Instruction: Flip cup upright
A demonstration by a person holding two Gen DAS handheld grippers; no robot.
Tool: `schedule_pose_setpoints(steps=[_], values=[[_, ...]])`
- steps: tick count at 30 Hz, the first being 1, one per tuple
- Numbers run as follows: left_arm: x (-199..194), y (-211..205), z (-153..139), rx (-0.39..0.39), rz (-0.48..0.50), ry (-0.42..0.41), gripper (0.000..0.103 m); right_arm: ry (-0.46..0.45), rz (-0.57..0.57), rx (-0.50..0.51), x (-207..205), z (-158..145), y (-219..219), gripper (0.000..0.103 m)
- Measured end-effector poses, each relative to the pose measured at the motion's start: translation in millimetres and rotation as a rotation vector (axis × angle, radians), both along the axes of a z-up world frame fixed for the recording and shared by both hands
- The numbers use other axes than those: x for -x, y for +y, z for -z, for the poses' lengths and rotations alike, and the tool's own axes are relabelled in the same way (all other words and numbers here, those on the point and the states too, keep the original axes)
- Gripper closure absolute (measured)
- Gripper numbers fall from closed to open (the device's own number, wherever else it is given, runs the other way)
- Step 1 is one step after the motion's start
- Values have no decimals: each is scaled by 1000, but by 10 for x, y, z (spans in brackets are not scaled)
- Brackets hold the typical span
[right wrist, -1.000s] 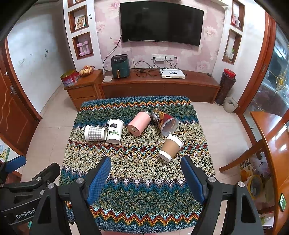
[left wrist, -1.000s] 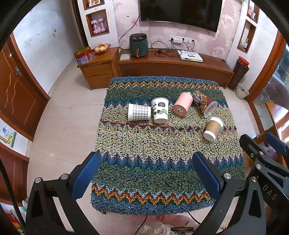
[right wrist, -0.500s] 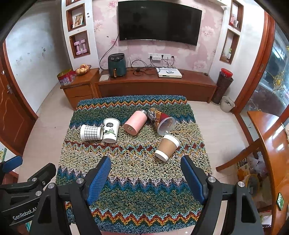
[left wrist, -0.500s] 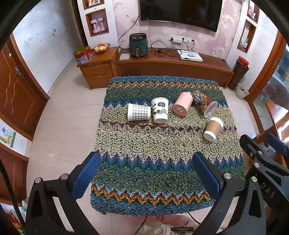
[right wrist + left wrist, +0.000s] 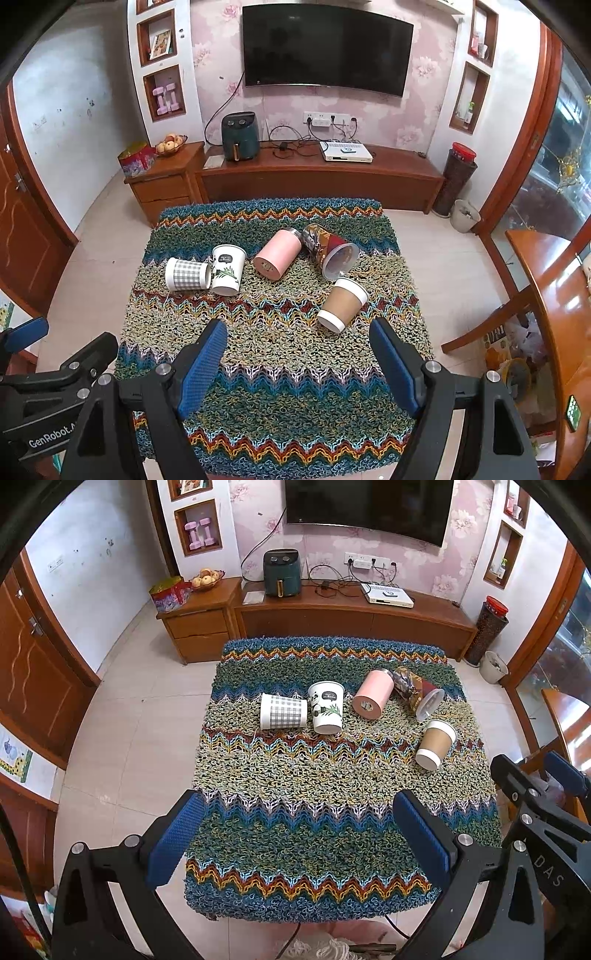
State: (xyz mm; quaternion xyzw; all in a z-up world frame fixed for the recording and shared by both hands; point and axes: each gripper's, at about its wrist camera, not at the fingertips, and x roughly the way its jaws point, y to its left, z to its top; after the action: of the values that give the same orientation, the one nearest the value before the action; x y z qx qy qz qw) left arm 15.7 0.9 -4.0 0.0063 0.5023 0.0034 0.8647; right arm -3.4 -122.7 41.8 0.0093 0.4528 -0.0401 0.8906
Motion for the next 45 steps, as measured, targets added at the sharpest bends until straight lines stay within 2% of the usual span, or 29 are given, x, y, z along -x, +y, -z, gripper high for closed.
schedule_pose_setpoints(steps=[23,45], values=[[-68,39,-69,0,4,-9,1,-10,-23,-22,-6,-55,89,23],[-86,126,-14,1,25,-10,1,3,-8,-35,-56,-28,157,23]])
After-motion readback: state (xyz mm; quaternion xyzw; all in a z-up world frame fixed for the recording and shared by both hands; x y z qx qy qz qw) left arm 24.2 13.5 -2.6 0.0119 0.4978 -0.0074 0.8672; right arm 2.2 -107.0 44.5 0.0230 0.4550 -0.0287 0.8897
